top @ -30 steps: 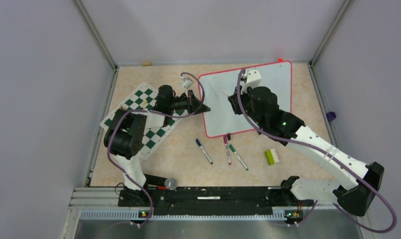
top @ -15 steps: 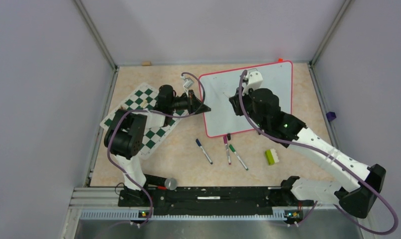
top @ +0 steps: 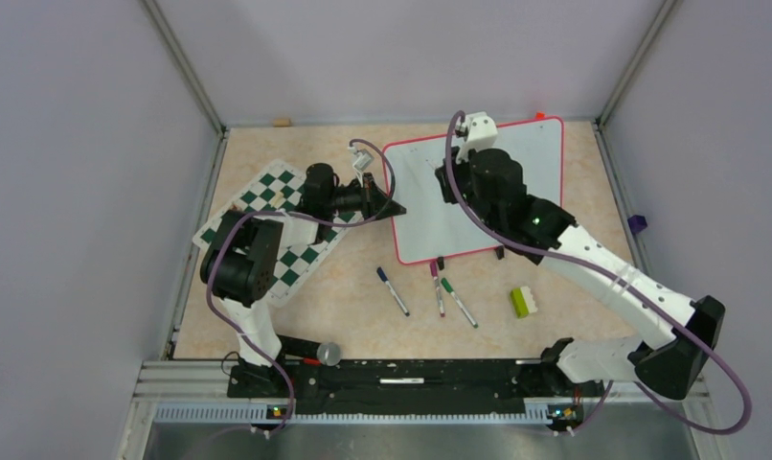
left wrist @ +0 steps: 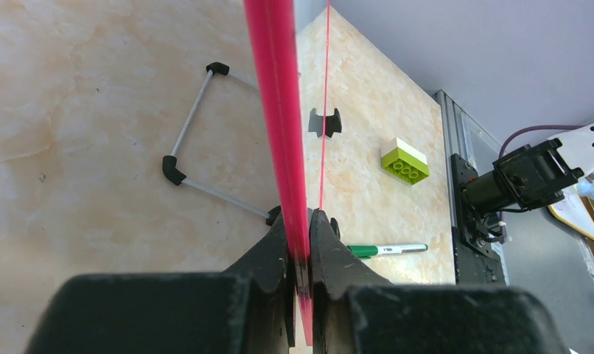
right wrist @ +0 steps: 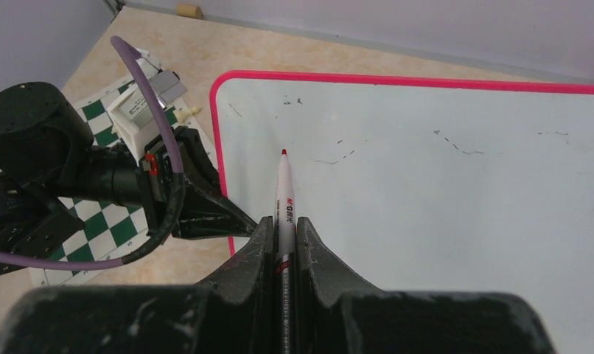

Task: Write a sentence on the whiteboard
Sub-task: Adjust the whiteboard at the center of the board, then write a sentence on the whiteboard.

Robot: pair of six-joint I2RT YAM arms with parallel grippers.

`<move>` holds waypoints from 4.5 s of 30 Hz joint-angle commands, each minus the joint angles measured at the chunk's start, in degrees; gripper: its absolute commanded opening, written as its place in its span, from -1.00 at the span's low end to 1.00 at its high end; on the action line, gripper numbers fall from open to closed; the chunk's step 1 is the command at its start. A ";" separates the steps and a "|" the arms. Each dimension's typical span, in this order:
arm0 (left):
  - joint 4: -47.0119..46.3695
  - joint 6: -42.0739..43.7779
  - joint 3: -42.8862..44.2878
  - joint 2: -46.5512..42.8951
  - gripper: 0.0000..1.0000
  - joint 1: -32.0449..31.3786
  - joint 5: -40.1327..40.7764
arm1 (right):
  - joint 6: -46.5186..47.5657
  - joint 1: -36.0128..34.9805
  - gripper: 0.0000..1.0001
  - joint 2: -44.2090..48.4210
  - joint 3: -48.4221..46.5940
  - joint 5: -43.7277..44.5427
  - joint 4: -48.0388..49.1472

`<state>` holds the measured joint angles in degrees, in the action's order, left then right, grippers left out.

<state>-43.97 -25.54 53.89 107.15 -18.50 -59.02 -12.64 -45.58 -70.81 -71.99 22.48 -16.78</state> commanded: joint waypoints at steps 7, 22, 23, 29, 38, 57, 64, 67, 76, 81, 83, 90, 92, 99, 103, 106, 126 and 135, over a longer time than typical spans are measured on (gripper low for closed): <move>3.71 10.84 -1.51 0.38 -1.00 -1.34 1.66 | -0.33 0.35 -1.00 -4.40 -6.91 0.94 0.98; 5.56 12.42 -0.74 0.53 -1.00 -1.96 1.05 | 2.67 0.34 -1.00 -12.08 -13.46 -5.21 0.98; 5.74 12.51 -0.65 0.65 -1.00 -1.98 1.07 | 2.67 0.39 -1.00 -12.53 -13.75 -5.03 0.84; 7.03 12.74 0.25 1.07 -1.00 -2.11 0.94 | 2.73 0.33 -1.00 -14.35 -14.43 -5.02 0.83; 8.09 12.54 1.52 2.07 -1.00 -2.13 0.40 | 2.62 0.40 -1.00 -15.64 -14.69 -4.39 1.76; 8.81 12.36 2.36 2.82 -1.00 -2.03 0.13 | 3.20 0.32 -1.00 -17.53 -15.51 -1.23 2.37; 8.81 12.27 2.45 2.87 -1.00 -1.93 0.05 | 3.81 0.70 -1.00 -18.08 -16.05 -0.59 2.85; 8.81 12.35 2.36 2.83 -1.00 -1.97 0.10 | 3.86 0.97 -1.00 -18.59 -16.47 -0.38 2.59; 8.81 12.40 2.20 2.64 -1.00 -1.91 0.29 | 3.36 1.37 -1.00 -19.44 -15.65 0.06 2.01; 8.81 12.44 2.10 2.58 -1.00 -1.97 0.32 | 3.29 1.60 -1.00 -19.00 -14.67 0.50 1.75; 8.74 12.44 2.10 2.54 -1.00 -1.97 0.38 | 3.24 1.64 -1.00 -18.58 -13.95 0.65 1.75; 8.81 12.44 2.05 2.59 -1.00 -1.96 0.40 | 2.85 1.73 -1.00 -16.48 -10.80 0.81 1.66; 8.81 12.44 2.04 2.57 -1.00 -1.89 0.49 | 2.74 1.73 -1.00 -15.85 -9.78 0.77 1.67; 8.63 12.51 1.84 2.32 -1.00 -1.97 0.68 | 2.59 1.81 -1.00 -14.39 -7.62 1.14 1.48; 8.63 12.42 1.94 2.43 -1.00 -1.96 0.55 | 2.55 1.90 -1.00 -14.28 -8.88 0.41 1.41; 8.62 12.37 2.01 2.49 -1.00 -1.93 0.33 | 2.54 1.99 -1.00 -13.86 -10.39 -0.49 1.14; 8.55 12.44 1.92 2.44 -1.00 -1.96 0.40 | 2.90 3.48 -1.00 -15.10 -13.63 -0.05 1.41; 8.58 12.48 1.95 2.43 -1.00 -1.90 0.40 | 3.25 3.53 -1.00 -16.26 -13.35 0.12 2.27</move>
<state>-38.15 -22.33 56.90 107.39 -19.57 -59.29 -9.61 -42.57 -86.54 -82.61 21.98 -16.69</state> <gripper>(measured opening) 0.083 0.095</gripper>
